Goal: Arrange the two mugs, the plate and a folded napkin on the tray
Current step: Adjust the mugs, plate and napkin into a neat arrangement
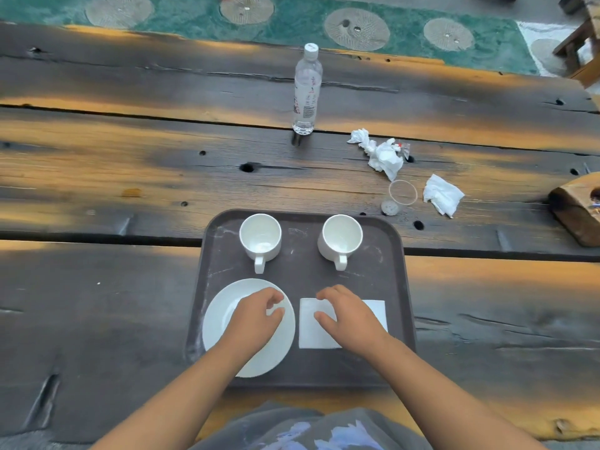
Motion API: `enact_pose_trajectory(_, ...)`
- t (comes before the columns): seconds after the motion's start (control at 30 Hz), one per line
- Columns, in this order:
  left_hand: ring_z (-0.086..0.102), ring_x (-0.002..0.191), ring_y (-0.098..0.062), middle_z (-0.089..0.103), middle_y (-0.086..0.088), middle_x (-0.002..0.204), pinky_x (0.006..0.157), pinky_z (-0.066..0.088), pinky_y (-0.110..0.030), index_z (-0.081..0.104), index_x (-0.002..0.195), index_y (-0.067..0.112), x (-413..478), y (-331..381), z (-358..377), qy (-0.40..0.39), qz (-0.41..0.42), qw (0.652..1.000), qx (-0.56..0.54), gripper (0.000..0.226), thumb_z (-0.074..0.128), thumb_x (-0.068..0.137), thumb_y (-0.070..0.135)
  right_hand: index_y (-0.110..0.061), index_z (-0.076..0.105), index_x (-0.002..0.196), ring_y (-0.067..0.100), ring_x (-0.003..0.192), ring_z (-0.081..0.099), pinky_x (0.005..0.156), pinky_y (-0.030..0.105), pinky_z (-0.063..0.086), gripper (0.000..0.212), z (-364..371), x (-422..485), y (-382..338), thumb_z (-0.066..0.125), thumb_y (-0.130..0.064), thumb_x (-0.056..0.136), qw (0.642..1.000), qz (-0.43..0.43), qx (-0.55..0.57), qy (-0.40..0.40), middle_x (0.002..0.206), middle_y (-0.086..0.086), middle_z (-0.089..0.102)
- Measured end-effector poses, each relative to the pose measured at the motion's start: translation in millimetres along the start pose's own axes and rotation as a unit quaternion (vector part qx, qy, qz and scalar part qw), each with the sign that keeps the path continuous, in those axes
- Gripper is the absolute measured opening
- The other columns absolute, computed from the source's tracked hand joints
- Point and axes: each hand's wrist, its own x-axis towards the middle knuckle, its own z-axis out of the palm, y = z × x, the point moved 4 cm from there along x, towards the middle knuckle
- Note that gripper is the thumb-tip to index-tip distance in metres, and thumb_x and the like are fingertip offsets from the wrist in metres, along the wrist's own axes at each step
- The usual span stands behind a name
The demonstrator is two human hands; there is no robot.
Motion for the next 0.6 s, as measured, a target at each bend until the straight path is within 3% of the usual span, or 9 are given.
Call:
enact_pose_trajectory(0.1, 0.062, 0.107, -0.010, 0.068, 0.009, 0.115, 0.095, 0.047, -0.023, 0.068, 0.115, 0.022, 5.8, -12.9, -19.9, 0.006, -0.010, 1.000, -0.002, 0.020, 0.065, 0.095, 0.021, -0.020, 0.054, 0.138, 0.017, 0.124, 0.056, 0.103, 0.030, 0.046, 0.041, 4.1, 13.5, -20.3, 0.056, -0.036, 0.100, 1.000, -0.006, 0.001, 0.000, 0.137, -0.003, 0.055)
enact_pose_trajectory(0.27, 0.062, 0.105, -0.011, 0.065, 0.012, 0.114, 0.084, 0.044, -0.023, 0.066, 0.114, 0.026, 12.2, -31.6, -46.3, 0.008, -0.027, 0.999, -0.016, 0.018, 0.064, 0.096, 0.026, -0.020, 0.056, 0.136, 0.018, 0.114, 0.060, 0.096, 0.031, 0.048, 0.041, 6.9, 33.7, -42.1, 0.059, -0.036, 0.099, 1.000, 0.001, 0.014, 0.012, 0.132, -0.001, 0.057)
enact_pose_trajectory(0.37, 0.061, 0.108, -0.011, 0.063, 0.013, 0.116, 0.085, 0.045, -0.024, 0.063, 0.116, 0.028, 17.9, -37.4, -56.2, 0.014, -0.022, 0.999, -0.022, 0.021, 0.066, 0.095, 0.029, -0.021, 0.055, 0.137, 0.016, 0.112, 0.060, 0.095, 0.031, 0.049, 0.043, 6.2, 45.9, -49.5, 0.060, -0.037, 0.098, 0.999, 0.010, 0.036, 0.024, 0.131, -0.002, 0.057)
enact_pose_trajectory(0.5, 0.059, 0.115, -0.009, 0.059, 0.014, 0.128, 0.096, 0.049, -0.028, 0.054, 0.132, 0.028, 30.7, -38.1, -65.6, 0.019, -0.006, 0.999, -0.035, 0.046, 0.072, 0.090, 0.036, -0.023, 0.052, 0.140, 0.014, 0.118, 0.057, 0.098, 0.030, 0.047, 0.049, 2.5, 63.6, -55.6, 0.063, -0.040, 0.095, 0.995, 0.017, 0.087, 0.042, 0.134, -0.003, 0.057)
enact_pose_trajectory(0.6, 0.056, 0.119, -0.007, 0.051, 0.018, 0.137, 0.100, 0.052, -0.035, 0.043, 0.136, 0.039, 42.1, -34.1, -71.8, 0.005, 0.013, 0.997, -0.076, 0.064, 0.078, 0.083, 0.041, -0.028, 0.047, 0.142, 0.012, 0.119, 0.058, 0.096, 0.028, 0.046, 0.056, -1.4, 77.2, -60.9, 0.066, -0.046, 0.092, 0.986, 0.027, 0.153, 0.067, 0.136, -0.004, 0.055)
